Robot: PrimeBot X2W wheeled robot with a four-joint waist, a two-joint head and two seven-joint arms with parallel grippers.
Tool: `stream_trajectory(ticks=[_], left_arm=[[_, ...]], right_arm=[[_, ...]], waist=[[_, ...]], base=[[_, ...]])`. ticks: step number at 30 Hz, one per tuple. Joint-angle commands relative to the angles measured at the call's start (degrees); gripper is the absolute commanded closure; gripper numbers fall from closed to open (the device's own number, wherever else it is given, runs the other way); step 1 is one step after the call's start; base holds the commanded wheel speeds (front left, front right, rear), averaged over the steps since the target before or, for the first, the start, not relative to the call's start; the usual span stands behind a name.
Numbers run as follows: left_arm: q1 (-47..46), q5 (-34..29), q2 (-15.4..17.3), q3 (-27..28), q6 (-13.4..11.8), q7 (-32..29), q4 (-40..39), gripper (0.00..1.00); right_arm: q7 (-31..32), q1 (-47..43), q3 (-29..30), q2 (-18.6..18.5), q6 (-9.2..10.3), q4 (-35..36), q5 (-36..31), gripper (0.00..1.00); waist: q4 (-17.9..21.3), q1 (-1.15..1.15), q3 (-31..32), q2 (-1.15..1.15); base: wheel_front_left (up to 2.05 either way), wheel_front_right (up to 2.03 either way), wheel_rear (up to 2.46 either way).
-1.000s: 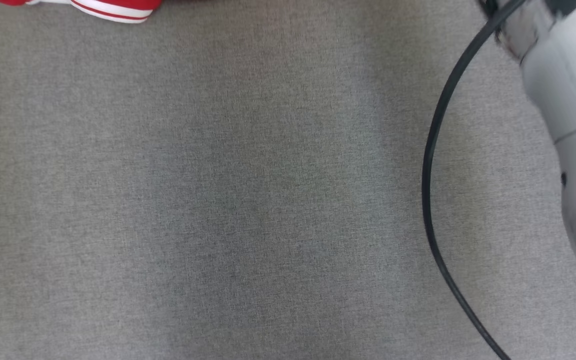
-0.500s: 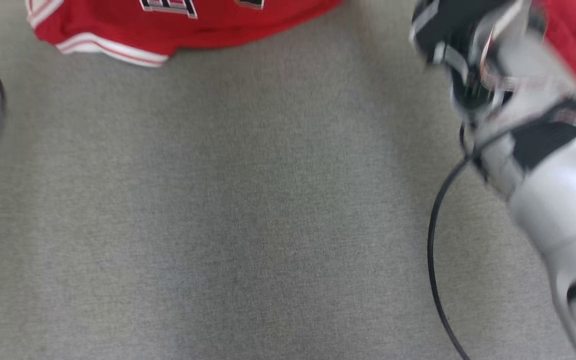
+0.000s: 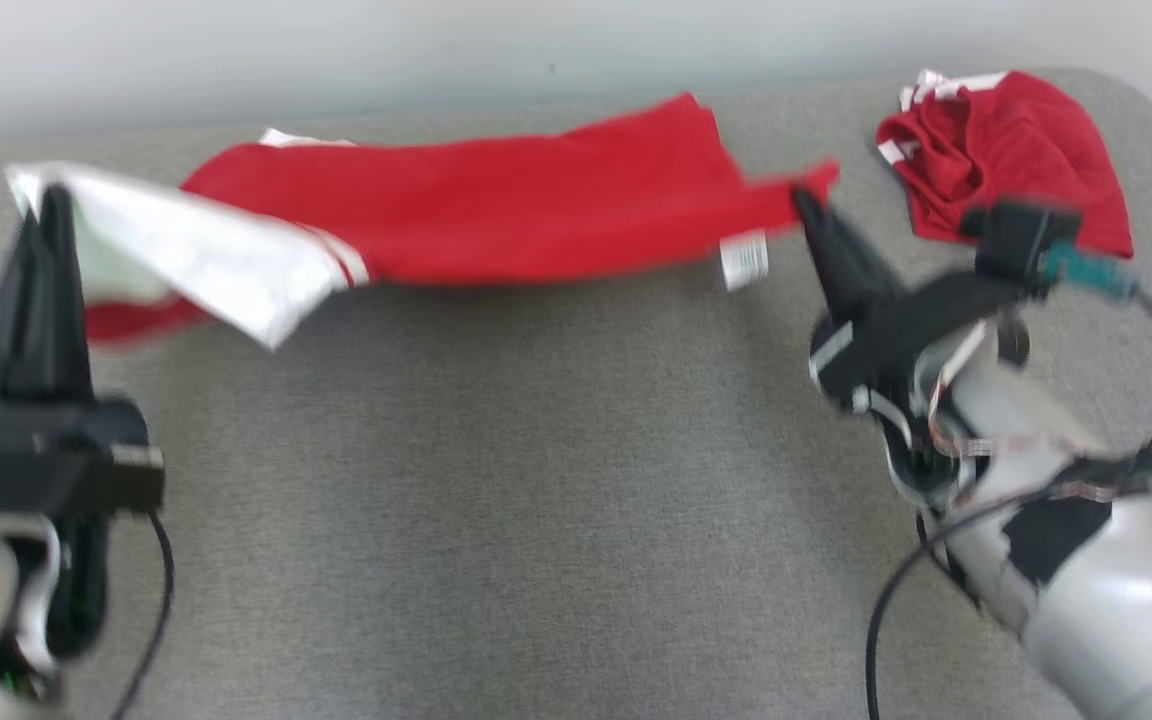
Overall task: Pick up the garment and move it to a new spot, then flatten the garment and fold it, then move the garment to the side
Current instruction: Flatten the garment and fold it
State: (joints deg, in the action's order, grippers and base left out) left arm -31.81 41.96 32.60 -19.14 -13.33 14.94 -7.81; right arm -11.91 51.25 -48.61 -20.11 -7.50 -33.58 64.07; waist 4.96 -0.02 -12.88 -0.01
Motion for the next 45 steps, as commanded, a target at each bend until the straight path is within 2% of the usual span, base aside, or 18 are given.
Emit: stream_trajectory(ticks=[1, 2, 3, 5, 9, 15, 20, 28, 36, 40, 45], left_arm=[[2.0, -0.5, 0.0, 1.0, -0.4, 0.3, -0.9, 1.00], [4.0, -0.5, -1.2, 1.8, -0.8, 0.3, -1.8, 1.00], [12.1, -1.8, -4.5, 5.3, -1.0, 0.3, -3.7, 1.00], [15.8, -2.5, -6.5, 7.2, -0.5, 0.3, -4.0, 1.00], [25.3, -3.8, -12.8, 11.7, 1.8, 0.3, -4.8, 1.00], [34.9, -6.8, -19.5, 15.6, 4.9, 0.3, -4.0, 1.00], [40.8, -8.4, -23.7, 15.8, 7.2, 0.3, -2.1, 1.00], [45.1, -11.8, -26.1, 16.7, 8.7, 0.3, 1.7, 1.00], [44.2, -13.1, -27.0, 17.5, 10.7, 0.3, 1.3, 1.00], [42.6, -14.0, -26.7, 17.1, 11.2, 0.3, -0.2, 1.00], [37.5, -14.8, -24.4, 17.4, 12.6, -0.3, -1.7, 1.00]], right_arm=[[-0.4, -1.6, -0.5, -0.6, 0.03, 0.6, -0.2, 1.00], [-0.6, -3.1, -0.6, -1.0, 0.03, 1.0, -0.1, 1.00], [-1.7, -9.1, -0.4, -2.5, 0.03, 3.0, 0.0, 1.00], [-1.8, -12.2, -0.3, -2.9, 0.03, 3.9, 0.1, 1.00], [-2.1, -20.1, 0.9, -4.3, 0.03, 5.9, 1.2, 1.00], [-0.2, -29.3, 2.7, -5.9, 0.03, 9.2, 2.4, 1.00], [1.8, -35.4, 5.2, -7.2, 0.03, 11.0, 1.6, 1.00], [9.8, -42.8, 8.7, -7.8, 0.03, 15.0, -0.7, 1.00], [14.1, -46.8, 16.6, -4.7, 0.03, 20.0, -4.1, 1.00], [14.9, -47.4, 19.9, -3.2, 0.03, 22.4, -5.2, 1.00], [17.1, -46.5, 24.7, -0.1, 0.03, 24.9, -7.0, 1.00]], waist=[[-0.7, 0.02, 1.1, 0.01], [-0.9, 0.02, 1.4, 0.01], [-1.4, 0.02, 2.7, 0.01], [-1.6, 0.02, 3.3, 0.01], [-1.5, 0.02, 5.0, 0.01], [-1.9, 0.02, 7.9, 0.01], [-2.7, 0.02, 10.0, 0.01], [-3.7, 0.02, 10.9, 0.01], [-3.2, 0.02, 9.8, 0.01], [-2.8, 0.02, 9.0, 0.01], [-2.2, 0.02, 7.7, 0.01]], base=[[0.00, 0.00, 0.00], [0.00, 0.00, 0.00], [0.00, 0.00, 0.00], [0.00, 0.00, 0.00], [0.00, 0.00, 0.00], [0.00, 0.00, 0.00], [0.00, 0.00, 0.00], [0.00, 0.00, 0.00], [0.00, 0.00, 0.00], [0.00, 0.00, 0.00], [0.00, 0.00, 0.00]])
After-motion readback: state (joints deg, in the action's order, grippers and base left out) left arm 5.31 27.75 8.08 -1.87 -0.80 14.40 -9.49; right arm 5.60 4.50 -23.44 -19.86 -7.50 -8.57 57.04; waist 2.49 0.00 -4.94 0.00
